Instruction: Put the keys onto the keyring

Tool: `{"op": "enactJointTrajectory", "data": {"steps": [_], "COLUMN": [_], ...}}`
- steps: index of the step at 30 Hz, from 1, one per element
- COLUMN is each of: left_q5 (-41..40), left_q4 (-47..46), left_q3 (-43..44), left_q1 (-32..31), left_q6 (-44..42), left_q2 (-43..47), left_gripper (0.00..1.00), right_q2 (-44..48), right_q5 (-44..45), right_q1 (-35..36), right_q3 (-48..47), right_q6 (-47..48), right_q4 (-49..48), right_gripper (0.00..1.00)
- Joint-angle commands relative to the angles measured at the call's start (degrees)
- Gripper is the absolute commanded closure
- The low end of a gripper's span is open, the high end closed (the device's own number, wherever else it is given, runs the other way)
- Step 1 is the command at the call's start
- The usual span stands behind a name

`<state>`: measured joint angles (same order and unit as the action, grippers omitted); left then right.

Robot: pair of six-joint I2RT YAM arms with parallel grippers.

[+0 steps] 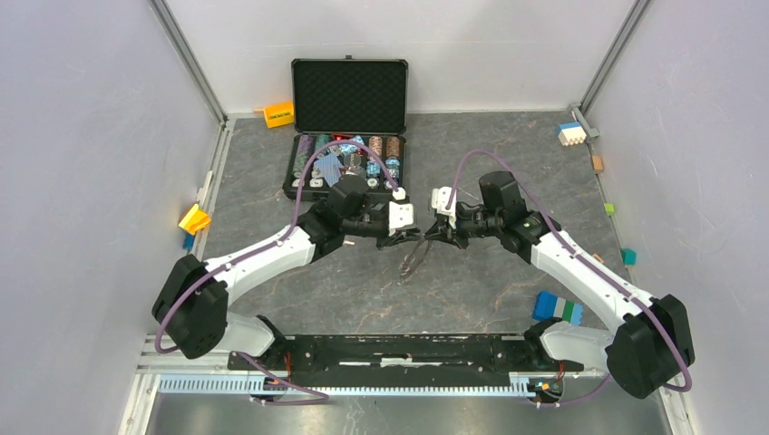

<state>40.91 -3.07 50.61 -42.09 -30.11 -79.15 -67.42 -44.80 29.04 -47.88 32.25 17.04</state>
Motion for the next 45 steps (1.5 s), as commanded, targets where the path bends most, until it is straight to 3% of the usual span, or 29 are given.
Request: {"op": "enactJointTrajectory", "data": {"steps": [1, 18, 23, 28, 38, 41, 45], "left_q5": [1.77, 3.94, 3.57, 2.69, 4.37, 4.36, 5.18], "left_q4": [-1.22, -4.71, -7.87, -13.44, -24.64, -25.83, -28.1], "left_q3": [2.61, 1.41, -1.54, -5.28, -10.77, -11.55, -13.08], "left_q1": [0.07, -0.01, -0.04, 0.25, 1.87, 2.16, 2.52], "left_q6": [-2.68, 0.41, 1.85, 3.92, 9.88, 9.9, 10.26], "left_q2": [-0.76, -1.97, 0.24, 2.62, 4.36, 4.51, 4.96], "left_gripper": [0.75, 0.98, 0.98, 0.98, 0.98, 0.98, 0.98], "right_q2": [0.37, -0.74, -0.56, 0.33, 1.97, 2.67, 3.95], "right_q5": [-1.06, -2.88, -2.85, -3.14, -4.95, -4.91, -4.25], "right_q1": [0.34, 0.45, 0.48, 0.49, 0.4, 0.41, 0.42], "right_q3": [-1.97, -1.99, -3.15, -3.16, -0.95, -0.38, 0.44], "right_q6": [-0.81, -1.22, -1.45, -1.41, -1.19, -0.77, 0.44], "right_q4": [-2.74, -4.03, -4.01, -4.12, -5.11, -5.02, -4.55], "right_gripper": [1.0, 1.0, 0.99, 0.86, 0.71, 0.55, 0.49]}}
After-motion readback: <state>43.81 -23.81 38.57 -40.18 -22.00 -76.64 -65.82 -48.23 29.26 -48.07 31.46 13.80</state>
